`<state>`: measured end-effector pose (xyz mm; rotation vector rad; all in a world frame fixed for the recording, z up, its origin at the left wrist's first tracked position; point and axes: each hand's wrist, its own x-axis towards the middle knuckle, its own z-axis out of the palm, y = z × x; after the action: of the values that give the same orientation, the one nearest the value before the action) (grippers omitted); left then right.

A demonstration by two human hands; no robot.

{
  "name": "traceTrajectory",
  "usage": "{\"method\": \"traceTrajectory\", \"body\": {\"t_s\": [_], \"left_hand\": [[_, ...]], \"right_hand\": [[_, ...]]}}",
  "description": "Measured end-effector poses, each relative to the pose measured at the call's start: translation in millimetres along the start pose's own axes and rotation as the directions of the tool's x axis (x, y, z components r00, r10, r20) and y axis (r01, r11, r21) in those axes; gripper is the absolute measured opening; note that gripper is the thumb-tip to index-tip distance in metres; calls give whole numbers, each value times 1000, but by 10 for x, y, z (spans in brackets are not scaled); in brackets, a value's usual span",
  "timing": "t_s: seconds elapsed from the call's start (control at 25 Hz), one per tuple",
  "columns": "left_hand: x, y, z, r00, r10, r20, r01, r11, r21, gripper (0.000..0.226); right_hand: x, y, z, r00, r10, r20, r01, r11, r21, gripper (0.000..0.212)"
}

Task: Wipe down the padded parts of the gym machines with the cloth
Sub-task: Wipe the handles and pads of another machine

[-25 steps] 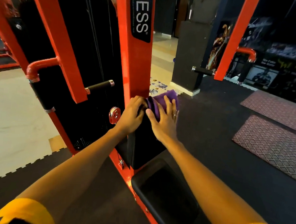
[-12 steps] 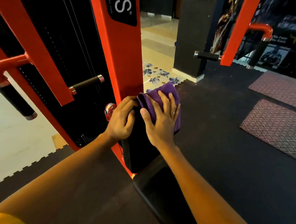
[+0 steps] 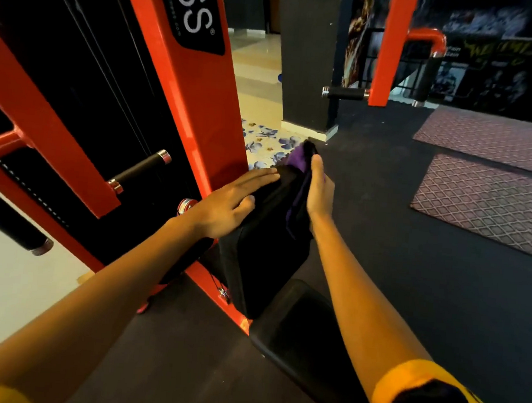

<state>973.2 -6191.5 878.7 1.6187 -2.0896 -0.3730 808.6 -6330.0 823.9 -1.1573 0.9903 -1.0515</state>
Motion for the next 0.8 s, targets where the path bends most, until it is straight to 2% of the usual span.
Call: {"method": "traceTrajectory", "body": {"t_s": [0.08,0.16,0.24,0.32,0.4,0.48,0.56,0.6,0.68,0.76,0.8], "left_hand": [[56,-20,-40,997,2,82,1,999,-41,59],[102,-58,-78,989,35,144,-28,998,-51,61],[161,-126,-89,981,83,173,-72,995,-67,62],[219,-152,-57,981,82,173,-68,994,-83,63],[232,-157,-36,985,50,163,-36,995,-92,66],[234,-171,-16,982,110,152,-92,988,-122,67],[253,-218,-7,973,169,156,-149,980,-136,66],[267,-240,1,971,181,155,-159,977,-143,65],[285,-279,21,969,193,157,-167,972,-166,63],[297,-296,32,965,206,164,-174,967,-188,63],[303,-313,35,962,215,169,-180,964,-197,63]], "right_hand": [[-20,94,-50,983,181,-25,-178,979,100,62],[-62,103,6,970,230,-81,-219,968,123,65],[-225,25,175,977,71,-200,-55,995,86,62],[-536,-24,366,950,-175,-258,161,984,-74,58],[-916,115,532,899,-361,-247,324,929,-178,53],[-1144,362,585,876,-437,-203,391,891,-231,51],[-1019,538,504,905,-329,-272,299,943,-146,61],[-870,563,440,926,-205,-316,192,979,-71,68],[-608,556,322,950,-16,-313,34,998,52,84],[-527,640,301,965,32,-260,-11,997,82,103],[-638,651,349,969,24,-247,-1,996,94,103]]}}
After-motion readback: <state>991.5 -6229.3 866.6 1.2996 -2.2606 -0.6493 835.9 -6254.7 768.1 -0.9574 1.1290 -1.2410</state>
